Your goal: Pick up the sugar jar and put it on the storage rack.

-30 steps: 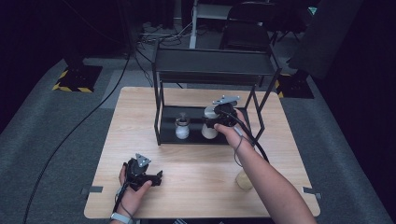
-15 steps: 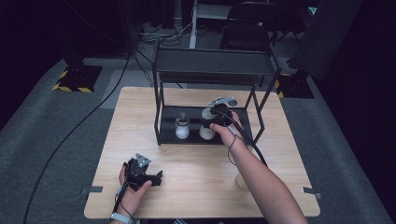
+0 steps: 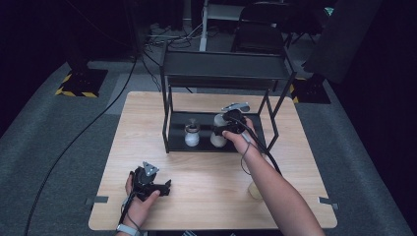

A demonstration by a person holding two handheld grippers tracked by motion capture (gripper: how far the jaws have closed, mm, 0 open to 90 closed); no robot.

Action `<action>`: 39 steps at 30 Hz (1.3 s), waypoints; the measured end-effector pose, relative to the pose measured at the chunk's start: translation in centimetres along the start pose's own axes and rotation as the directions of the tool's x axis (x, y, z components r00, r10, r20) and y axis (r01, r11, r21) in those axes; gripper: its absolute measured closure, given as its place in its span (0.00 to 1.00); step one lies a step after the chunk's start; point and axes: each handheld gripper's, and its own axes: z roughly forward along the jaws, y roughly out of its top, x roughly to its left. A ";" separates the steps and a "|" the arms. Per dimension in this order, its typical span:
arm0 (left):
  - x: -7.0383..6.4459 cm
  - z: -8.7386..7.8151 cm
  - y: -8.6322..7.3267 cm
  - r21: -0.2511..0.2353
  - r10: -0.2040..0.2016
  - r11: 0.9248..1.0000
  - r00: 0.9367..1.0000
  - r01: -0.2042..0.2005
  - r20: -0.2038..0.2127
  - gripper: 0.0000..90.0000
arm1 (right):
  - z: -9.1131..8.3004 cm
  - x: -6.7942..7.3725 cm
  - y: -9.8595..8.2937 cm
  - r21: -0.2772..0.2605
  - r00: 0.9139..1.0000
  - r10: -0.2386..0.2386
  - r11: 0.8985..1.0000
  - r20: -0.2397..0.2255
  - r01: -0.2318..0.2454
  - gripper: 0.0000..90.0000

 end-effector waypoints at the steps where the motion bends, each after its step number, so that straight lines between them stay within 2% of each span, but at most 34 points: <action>1: 0.0 0.0 0.0 0.000 0.000 1.000 1.000 0.000 0.000 0.00 | -0.4 -0.1 0.0 -0.010 1.000 -0.003 1.000 -0.001 0.003 0.17; 3: 0.0 0.0 0.0 0.000 0.000 1.000 1.000 0.000 0.000 0.00 | -1.4 -0.3 -0.1 -0.029 1.000 -0.001 1.000 -0.001 0.001 0.13; 9: 0.0 0.0 0.0 -0.001 -0.001 1.000 1.000 0.001 0.000 0.00 | -5.5 -1.1 -1.0 -0.056 1.000 -0.006 0.998 0.031 0.008 0.11; 15: 0.0 0.0 0.0 -0.001 -0.001 1.000 1.000 0.001 0.000 0.00 | -9.4 -2.2 -3.0 -0.079 0.999 0.023 0.997 0.038 -0.020 0.11; 20: 0.0 0.0 0.0 -0.001 -0.001 1.000 1.000 0.001 0.000 0.00 | -11.5 -2.6 -4.7 -0.080 0.998 0.043 0.996 0.036 -0.040 0.11; 29: 0.0 0.0 0.0 -0.001 -0.001 1.000 1.000 0.001 0.000 0.00 | -14.9 -2.1 -7.8 -0.116 0.998 0.063 0.992 0.028 -0.059 0.10; 39: 0.0 0.0 0.0 -0.001 -0.001 1.000 1.000 0.001 0.000 0.00 | -17.7 -0.4 -10.7 -0.149 0.999 0.045 0.988 0.022 -0.041 0.09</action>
